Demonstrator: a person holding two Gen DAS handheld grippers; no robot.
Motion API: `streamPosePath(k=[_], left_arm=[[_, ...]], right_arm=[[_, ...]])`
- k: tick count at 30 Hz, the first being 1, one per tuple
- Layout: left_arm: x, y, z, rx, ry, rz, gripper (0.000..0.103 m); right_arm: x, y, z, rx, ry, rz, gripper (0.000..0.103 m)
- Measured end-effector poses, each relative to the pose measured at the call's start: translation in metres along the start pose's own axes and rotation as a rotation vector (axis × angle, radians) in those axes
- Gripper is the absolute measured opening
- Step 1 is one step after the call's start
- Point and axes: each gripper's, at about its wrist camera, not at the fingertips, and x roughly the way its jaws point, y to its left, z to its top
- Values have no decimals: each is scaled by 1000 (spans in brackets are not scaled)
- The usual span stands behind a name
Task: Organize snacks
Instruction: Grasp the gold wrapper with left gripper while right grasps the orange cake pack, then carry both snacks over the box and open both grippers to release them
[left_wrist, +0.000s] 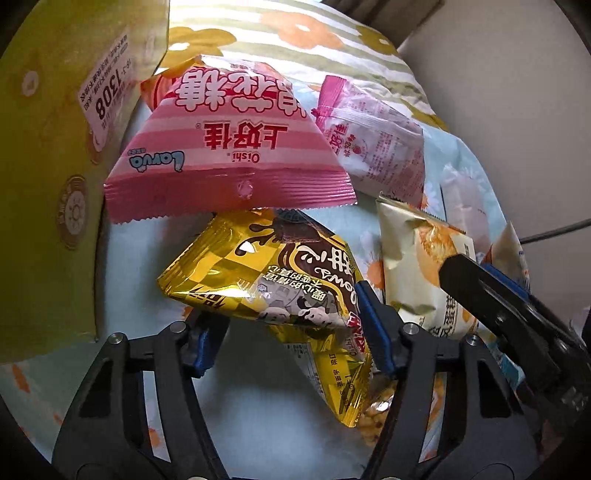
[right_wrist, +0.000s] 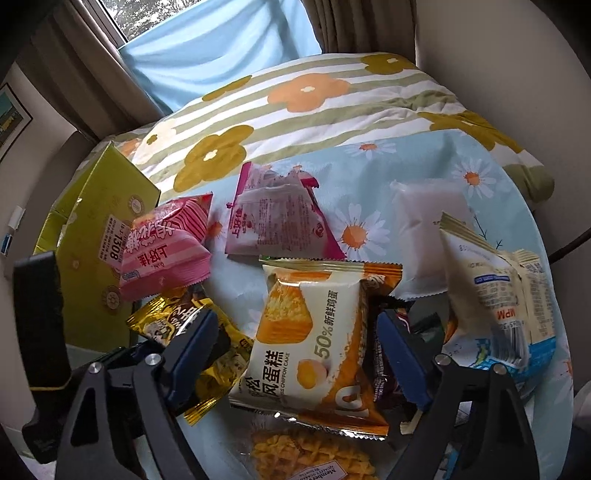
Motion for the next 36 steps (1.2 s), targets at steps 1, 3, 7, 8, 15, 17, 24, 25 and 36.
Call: streamPosePath(k=[1,3,7,8,15,17,24,25,36], left_arm=[[-3,3,-2,7,0,1,60],[-6,4,-3,24,1,14,59],[-11,4,-6,42,-1,23,59],[-12,4,-7,43,-1,24,59],[-16,9,-16,39,2,27,58],[-17,8,-16,40,2,28,58],[-24,-2,-22,59,-15,44,58],[-27,-5,-23,61,-21,45,57],[-80,-33,-35,96,-126,46,57]], right_arm=[[1,1,0,-3,-1,-5,84],[3,2,0,-12,1,-17,84],[10,4,1,-23,10,-42,84],[12,5,1,-26,13,-50,84],[26,6,-3,-38,29,-70,73],[28,5,-3,-43,32,-77,63],[21,2,-7,-32,18,-45,60],[18,3,-8,-33,14,-40,60],[-48,12,-7,-86,-94,2,60]])
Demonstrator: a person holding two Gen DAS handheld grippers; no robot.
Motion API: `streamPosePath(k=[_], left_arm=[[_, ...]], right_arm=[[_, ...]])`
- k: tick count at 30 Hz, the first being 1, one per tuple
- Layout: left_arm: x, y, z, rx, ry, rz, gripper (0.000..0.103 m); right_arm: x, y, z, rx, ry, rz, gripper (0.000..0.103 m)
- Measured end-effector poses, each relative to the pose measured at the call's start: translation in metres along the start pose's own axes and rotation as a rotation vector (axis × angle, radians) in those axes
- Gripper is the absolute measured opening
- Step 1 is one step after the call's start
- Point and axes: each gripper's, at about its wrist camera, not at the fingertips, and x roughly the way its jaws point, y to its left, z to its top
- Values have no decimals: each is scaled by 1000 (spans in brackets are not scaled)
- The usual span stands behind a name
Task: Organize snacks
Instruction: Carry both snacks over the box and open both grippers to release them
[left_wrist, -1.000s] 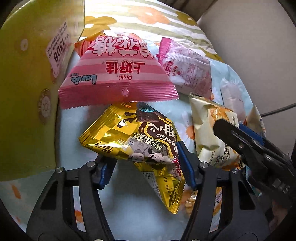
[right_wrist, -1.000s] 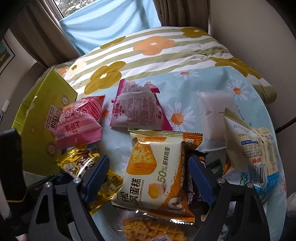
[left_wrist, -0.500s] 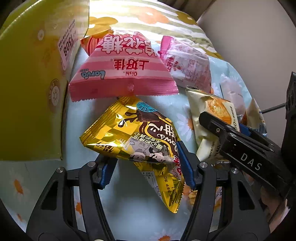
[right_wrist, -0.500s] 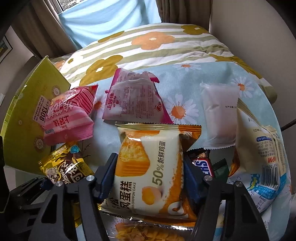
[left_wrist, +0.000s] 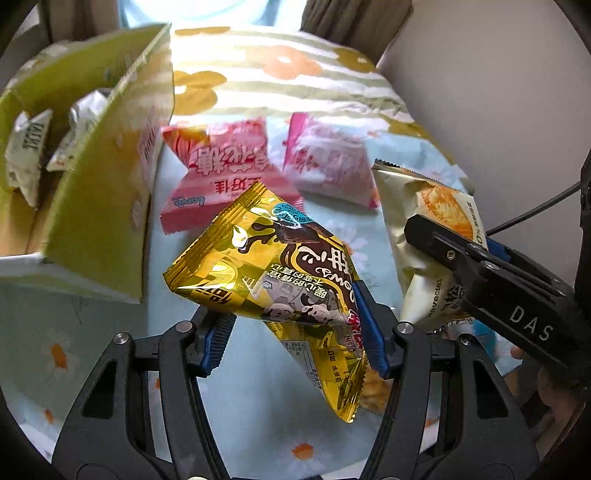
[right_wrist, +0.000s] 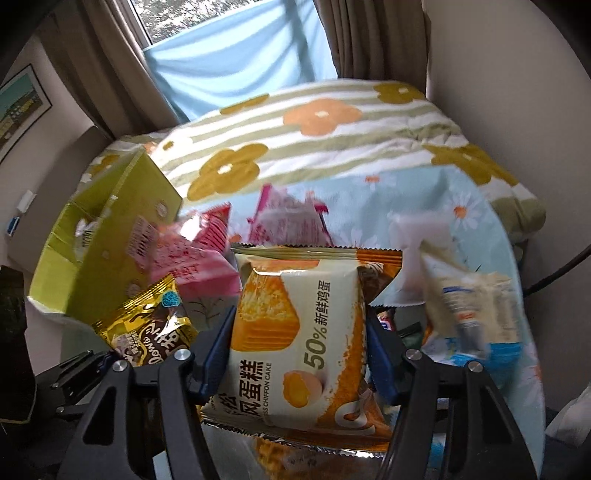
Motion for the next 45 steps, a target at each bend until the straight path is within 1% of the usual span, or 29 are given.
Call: streamPosePath(k=[5,9,12,18,21,23,24,27,32,35,40,45], left_arm=[[-42,-8,5,3,-90,15,57],[-71,0,14,6,-163,39,57],[-91,14,25,-13,-207,42,57],[-129,62,48,-32,-279,60,57],[-146,100,62,-44,-292,74,57],[-152,127,71,-55,-292,77,57],[-154,135,72,-58,-292,83,57],[-160,175,82,-72,-281,107,57],[-156,245,96,-101,-231,137,57],[-148,276,98,-101,-197,150,57],[-126,309,92,-80,-119,154,57],[-103,325,88,-69,-55,135,57]], right_arm=[[-37,7,9,-49,-52,24,60],[-62,23,19,-102,-100,46,60],[-76,39,27,-126,-135,63,60],[-89,88,41,-171,-196,91,60],[-85,121,48,-172,-219,105,60],[-80,138,53,-168,-221,119,60],[-76,149,55,-169,-220,128,60],[-59,184,60,-183,-213,143,60],[-33,231,67,-193,-196,156,60],[-15,252,69,-190,-174,157,60],[13,277,66,-176,-124,135,60],[33,285,59,-167,-77,106,60]])
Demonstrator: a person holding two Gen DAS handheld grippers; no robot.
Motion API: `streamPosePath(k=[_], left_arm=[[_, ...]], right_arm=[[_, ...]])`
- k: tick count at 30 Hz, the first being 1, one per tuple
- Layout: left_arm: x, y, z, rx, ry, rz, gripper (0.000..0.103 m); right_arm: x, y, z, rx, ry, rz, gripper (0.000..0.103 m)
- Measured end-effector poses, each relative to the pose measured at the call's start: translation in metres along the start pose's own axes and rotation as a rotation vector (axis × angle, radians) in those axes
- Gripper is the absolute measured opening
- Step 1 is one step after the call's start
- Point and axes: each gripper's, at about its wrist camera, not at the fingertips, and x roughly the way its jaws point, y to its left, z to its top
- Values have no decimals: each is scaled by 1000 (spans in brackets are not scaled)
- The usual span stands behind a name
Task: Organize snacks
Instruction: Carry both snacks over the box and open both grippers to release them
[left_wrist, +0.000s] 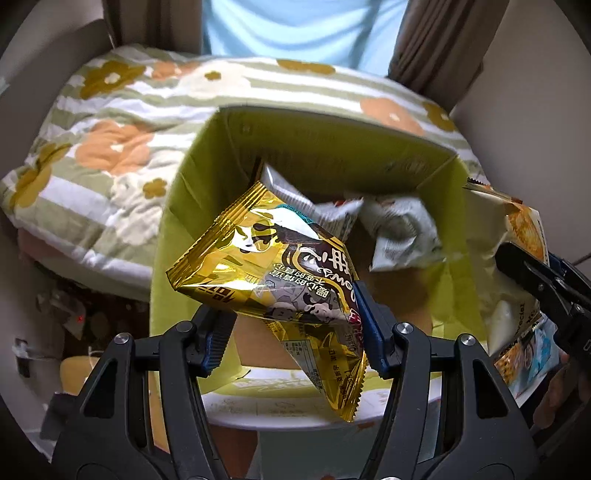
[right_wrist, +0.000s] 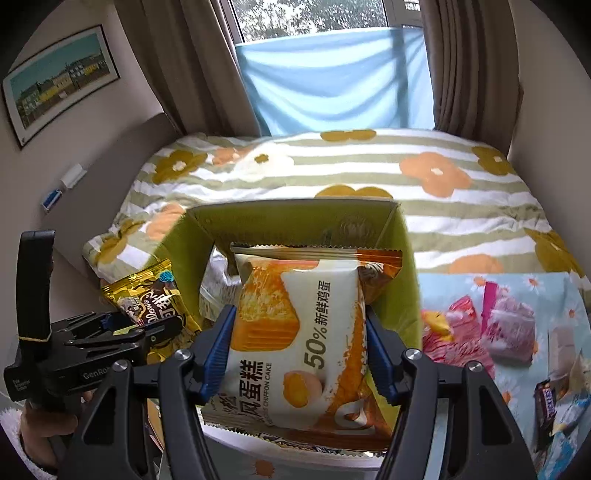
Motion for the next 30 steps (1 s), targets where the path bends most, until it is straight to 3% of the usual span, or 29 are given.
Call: streamPosePath(k=[9,10,11,13,30], left_arm=[[14,-17,-5,10,27,-2,59],[14,-19,-5,14,32,16,67],[14,-20,-6,13,34,29,87],[9,-19,-8,10,18,40,103],[-12,-2,-22,-68,7,19,103]], right_arm=[[10,0,-4,-2,37,-17,60],[11,0,-3,-2,39,-18,60],[12,-1,-3,-2,42,-17,60],[14,-3,-3,4,46,-13,60],[30,-10,-16,38,102,33,63]])
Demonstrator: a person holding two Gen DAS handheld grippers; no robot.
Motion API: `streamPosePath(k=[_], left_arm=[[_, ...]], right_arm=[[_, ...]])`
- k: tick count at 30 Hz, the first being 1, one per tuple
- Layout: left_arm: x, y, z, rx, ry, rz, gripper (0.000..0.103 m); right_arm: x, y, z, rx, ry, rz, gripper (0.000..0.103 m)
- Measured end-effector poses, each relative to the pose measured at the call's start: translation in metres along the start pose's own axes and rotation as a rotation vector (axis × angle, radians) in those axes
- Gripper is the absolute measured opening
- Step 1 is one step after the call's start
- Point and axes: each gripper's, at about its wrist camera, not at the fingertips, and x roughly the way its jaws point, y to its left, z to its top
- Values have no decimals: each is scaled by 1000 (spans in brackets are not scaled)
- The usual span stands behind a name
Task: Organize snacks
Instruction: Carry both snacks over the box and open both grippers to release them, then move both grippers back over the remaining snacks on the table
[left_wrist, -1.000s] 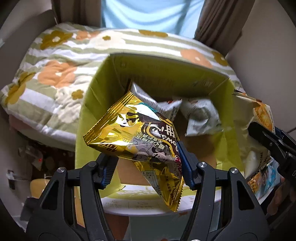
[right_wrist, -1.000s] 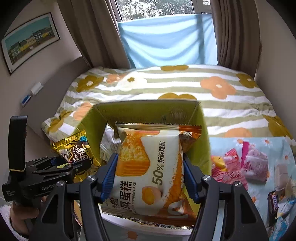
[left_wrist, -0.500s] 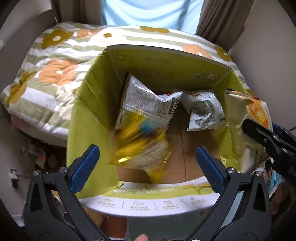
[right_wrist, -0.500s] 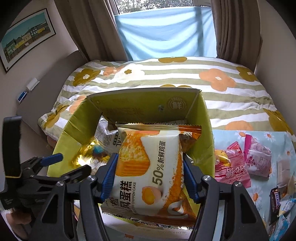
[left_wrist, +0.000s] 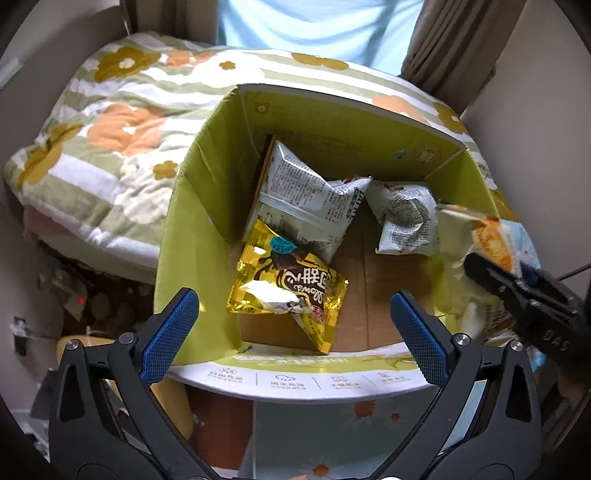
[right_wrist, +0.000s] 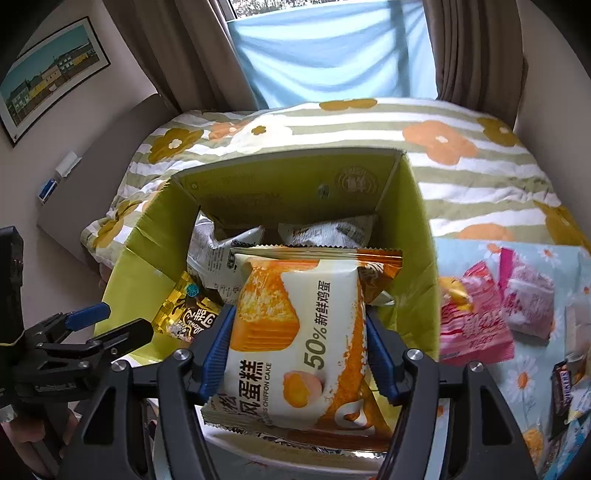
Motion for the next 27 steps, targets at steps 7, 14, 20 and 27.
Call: streamPosePath(k=[7,14,20,27], left_arm=[[-3,-1,-2,3,-6,9,102],[-8,-4,-10,10,-10,6,102],[-29,-10,-10,30,-53,-12,102],[-51,-33,-8,95,-99,-69,102]], right_arm=[[1,3,-5,-6,-27,-31,90],[-5,2,-13,0,-23,-37,90],[-29,5,-14,-3,-71,-49,90],[-65,-2,-19,30,-131,-94,90]])
